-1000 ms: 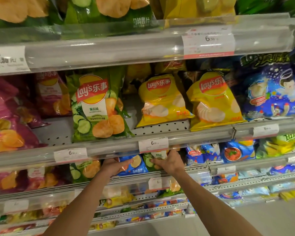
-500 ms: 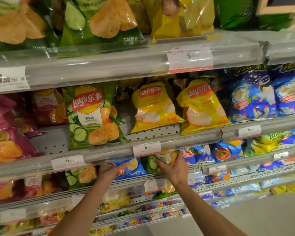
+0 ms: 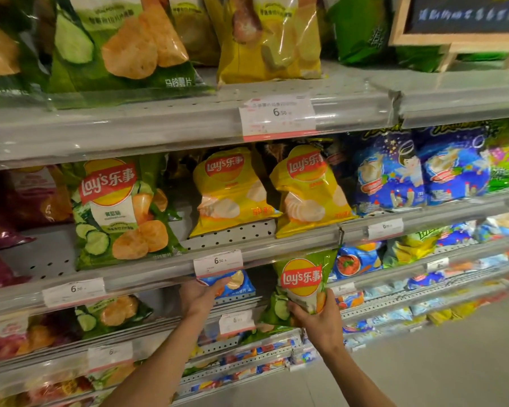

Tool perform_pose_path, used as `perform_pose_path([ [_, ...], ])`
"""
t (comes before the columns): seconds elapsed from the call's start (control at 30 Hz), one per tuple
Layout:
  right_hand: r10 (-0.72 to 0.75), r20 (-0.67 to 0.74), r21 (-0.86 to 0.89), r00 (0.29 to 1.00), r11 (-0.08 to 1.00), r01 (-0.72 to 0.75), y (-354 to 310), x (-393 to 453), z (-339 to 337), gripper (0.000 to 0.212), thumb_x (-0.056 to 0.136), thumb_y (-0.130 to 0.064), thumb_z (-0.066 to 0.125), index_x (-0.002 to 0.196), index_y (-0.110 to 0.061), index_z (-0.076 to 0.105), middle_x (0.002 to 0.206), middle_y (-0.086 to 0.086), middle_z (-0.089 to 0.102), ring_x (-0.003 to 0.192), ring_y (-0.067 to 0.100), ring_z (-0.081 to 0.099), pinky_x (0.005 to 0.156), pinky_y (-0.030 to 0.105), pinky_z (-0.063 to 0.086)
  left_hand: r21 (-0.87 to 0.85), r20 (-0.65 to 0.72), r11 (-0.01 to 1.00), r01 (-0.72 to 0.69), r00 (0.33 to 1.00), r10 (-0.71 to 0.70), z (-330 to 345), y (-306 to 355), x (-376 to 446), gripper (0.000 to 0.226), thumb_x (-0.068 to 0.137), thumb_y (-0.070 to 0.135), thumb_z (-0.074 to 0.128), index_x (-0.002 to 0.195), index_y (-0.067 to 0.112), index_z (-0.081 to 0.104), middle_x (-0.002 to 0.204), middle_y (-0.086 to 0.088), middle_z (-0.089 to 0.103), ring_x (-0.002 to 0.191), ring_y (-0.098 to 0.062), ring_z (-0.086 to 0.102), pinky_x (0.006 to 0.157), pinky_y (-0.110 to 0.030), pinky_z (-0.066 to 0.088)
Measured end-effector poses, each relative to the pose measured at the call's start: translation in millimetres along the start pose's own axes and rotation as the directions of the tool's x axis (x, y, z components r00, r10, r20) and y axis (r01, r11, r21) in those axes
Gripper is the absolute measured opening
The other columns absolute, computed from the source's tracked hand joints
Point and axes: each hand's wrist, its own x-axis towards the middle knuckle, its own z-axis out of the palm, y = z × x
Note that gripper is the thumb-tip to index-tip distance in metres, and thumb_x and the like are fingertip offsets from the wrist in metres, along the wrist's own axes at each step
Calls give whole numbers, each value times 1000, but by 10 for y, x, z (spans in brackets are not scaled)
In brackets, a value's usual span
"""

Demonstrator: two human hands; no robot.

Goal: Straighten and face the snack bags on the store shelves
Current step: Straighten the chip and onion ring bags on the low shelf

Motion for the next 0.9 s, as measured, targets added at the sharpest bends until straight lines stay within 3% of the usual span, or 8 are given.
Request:
perform_pose_path([
  [0.13,35,9,26,999,999,-35,135,-56,-112,68,69,-26,94,121,-17,51,105,-2,67,96,20,65,75,27,53,53,-2,996,-74,997,74,257,-38,-132,53,56,8,96,93,21,60,104,-3,69,94,-14,64,89,-25,49],
  [0.23,52,41,51,998,997,-54,205,-86,-178,64,69,-24,94,117,-23,52,108,1,70,96,19,68,80,40,61,103,30,992,-80,997,77,392,-59,-199,57,57,14,97,99,7,60,99,-13,71,95,-28,68,86,-42,57],
  [0.4,56,75,71,996,996,-61,213,-145,-248,64,67,-23,96,116,-27,55,105,-3,73,96,17,71,81,46,63,100,97,992,-76,993,66,579,7,-272,61,61,16,96,107,7,57,101,-10,67,94,-26,65,85,-43,55],
  [0.47,51,81,71,995,996,-56,193,-167,-242,64,66,-22,96,116,-26,56,104,-5,73,95,15,71,79,41,63,108,134,993,-56,990,41,617,-5,-275,60,64,13,93,106,7,51,98,-9,62,92,-26,61,81,-39,50],
  [0.53,38,94,62,995,997,-44,160,-194,-230,62,66,-24,96,114,-27,57,101,-8,73,91,8,71,74,28,62,140,194,990,-34,981,7,618,-5,-249,58,67,7,91,102,9,44,91,-4,55,89,-25,56,76,-33,43],
  [0.7,6,193,42,981,999,-14,11,-287,-80,61,68,-26,95,115,-29,56,104,-9,71,91,-4,67,73,17,57,144,387,989,19,919,-75,481,33,-146,59,70,-15,80,113,4,44,110,-16,56,105,-30,59,83,-27,51],
  [0.8,-26,254,34,967,999,18,-103,-346,107,59,70,-28,94,114,-30,55,106,-8,71,94,-2,68,76,21,59,220,438,974,-54,898,-49,204,-58,-204,67,74,-5,81,133,3,50,130,-15,60,123,-32,57,104,-44,47],
  [0.9,-62,322,10,945,998,62,-236,-425,396,59,70,-29,94,115,-31,56,103,-9,72,94,-4,68,74,18,58,408,345,890,-205,937,57,-264,-203,-324,51,85,12,76,133,9,57,131,-9,63,122,-28,58,102,-40,47],
])
